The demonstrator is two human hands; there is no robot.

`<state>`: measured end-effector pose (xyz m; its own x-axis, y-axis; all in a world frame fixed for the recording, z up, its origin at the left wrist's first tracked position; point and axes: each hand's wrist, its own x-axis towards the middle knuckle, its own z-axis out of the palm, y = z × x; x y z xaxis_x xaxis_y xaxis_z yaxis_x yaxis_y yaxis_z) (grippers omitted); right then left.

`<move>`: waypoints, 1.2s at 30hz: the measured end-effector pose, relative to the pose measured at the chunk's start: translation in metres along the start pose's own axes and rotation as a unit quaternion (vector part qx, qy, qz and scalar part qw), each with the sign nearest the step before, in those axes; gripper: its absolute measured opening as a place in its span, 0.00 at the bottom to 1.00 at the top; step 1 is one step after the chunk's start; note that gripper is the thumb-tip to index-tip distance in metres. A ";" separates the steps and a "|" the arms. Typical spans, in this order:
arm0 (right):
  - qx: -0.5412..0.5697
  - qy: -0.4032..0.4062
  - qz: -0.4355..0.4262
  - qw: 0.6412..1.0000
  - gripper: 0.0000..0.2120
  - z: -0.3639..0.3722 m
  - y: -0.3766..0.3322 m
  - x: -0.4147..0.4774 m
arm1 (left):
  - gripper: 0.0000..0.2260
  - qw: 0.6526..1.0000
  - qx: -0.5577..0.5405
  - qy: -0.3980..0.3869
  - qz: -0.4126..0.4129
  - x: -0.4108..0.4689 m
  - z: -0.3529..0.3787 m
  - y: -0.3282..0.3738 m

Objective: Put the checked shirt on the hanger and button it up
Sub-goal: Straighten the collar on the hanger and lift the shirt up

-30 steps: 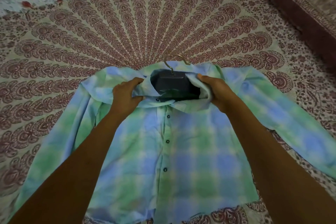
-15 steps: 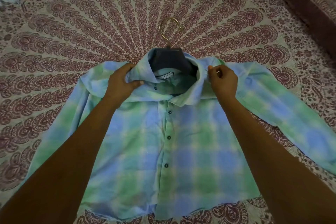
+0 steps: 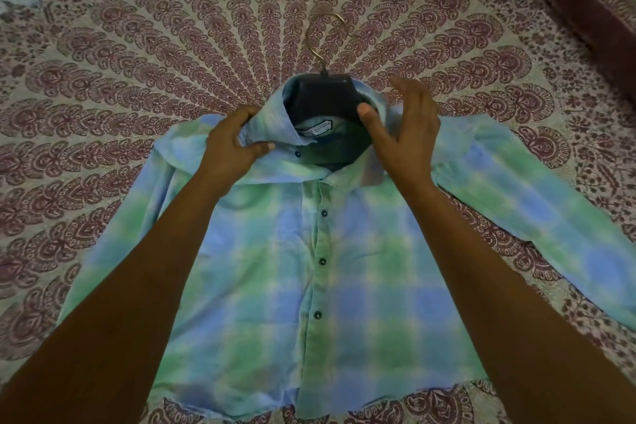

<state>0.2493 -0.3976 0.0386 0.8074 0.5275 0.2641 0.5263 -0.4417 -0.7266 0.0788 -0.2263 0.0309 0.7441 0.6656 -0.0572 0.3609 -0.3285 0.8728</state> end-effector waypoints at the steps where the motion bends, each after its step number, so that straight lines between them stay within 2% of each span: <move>1: -0.037 -0.060 -0.024 0.997 0.32 -0.001 0.001 0.003 | 0.17 1.000 0.008 -0.013 0.000 0.000 -0.001 0.000; 3: -0.154 -0.177 -0.066 0.970 0.35 0.000 0.005 0.007 | 0.18 0.999 0.027 -0.036 0.000 -0.003 -0.002 -0.002; 5: -0.195 -0.209 -0.058 0.957 0.31 0.004 0.007 0.005 | 0.21 0.997 0.057 -0.044 0.005 -0.006 -0.002 -0.004; 8: -0.122 -0.183 -0.023 0.975 0.26 0.008 0.005 -0.002 | 0.29 0.993 0.122 0.007 -0.005 -0.009 0.003 -0.002; 10: -0.084 -0.160 -0.004 0.983 0.26 0.011 0.004 -0.004 | 0.31 0.995 0.086 0.054 -0.007 -0.015 0.009 0.006; 12: -0.068 -0.144 0.012 0.987 0.25 0.013 0.003 -0.005 | 0.29 0.994 0.040 0.098 0.014 -0.022 0.015 0.014; 15: -0.067 -0.131 0.016 0.989 0.25 0.015 0.001 -0.007 | 0.25 0.987 0.041 0.156 0.015 -0.028 0.028 0.027; 19: -0.075 -0.105 -0.002 0.992 0.25 0.018 -0.004 -0.016 | 0.27 0.983 0.047 0.177 -0.001 -0.017 0.044 0.044; 21: -0.065 -0.096 -0.004 0.993 0.24 0.019 -0.006 -0.021 | 0.23 0.980 0.045 0.192 -0.015 -0.009 0.045 0.047; 25: -0.023 -0.072 0.005 0.997 0.23 0.012 -0.002 -0.030 | 0.09 0.980 0.053 0.188 -0.023 -0.004 0.035 0.045; 28: -0.065 -0.075 -0.013 0.995 0.23 0.010 0.001 -0.037 | 0.05 0.978 0.046 0.189 -0.080 -0.004 0.026 0.047; 30: -0.084 -0.088 -0.026 0.992 0.25 0.010 0.001 -0.040 | 0.10 0.970 -0.013 0.193 -0.149 0.000 0.022 0.044; 33: -0.098 -0.115 -0.031 0.988 0.26 0.012 0.004 -0.043 | 0.11 0.948 -0.124 0.169 -0.240 0.004 0.017 0.047; 35: -0.106 -0.113 -0.044 0.987 0.26 0.011 0.008 -0.045 | 0.15 0.946 -0.148 0.093 -0.274 0.005 0.012 0.049; 36: -0.112 -0.110 -0.049 0.986 0.26 0.009 0.009 -0.046 | 0.15 0.954 -0.125 0.048 -0.267 0.006 0.008 0.049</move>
<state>0.2148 -0.4190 0.0138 0.6855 0.7093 0.1641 0.6644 -0.5174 -0.5394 0.1054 -0.2442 0.0697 0.4325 0.7556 -0.4920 0.5206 0.2363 0.8205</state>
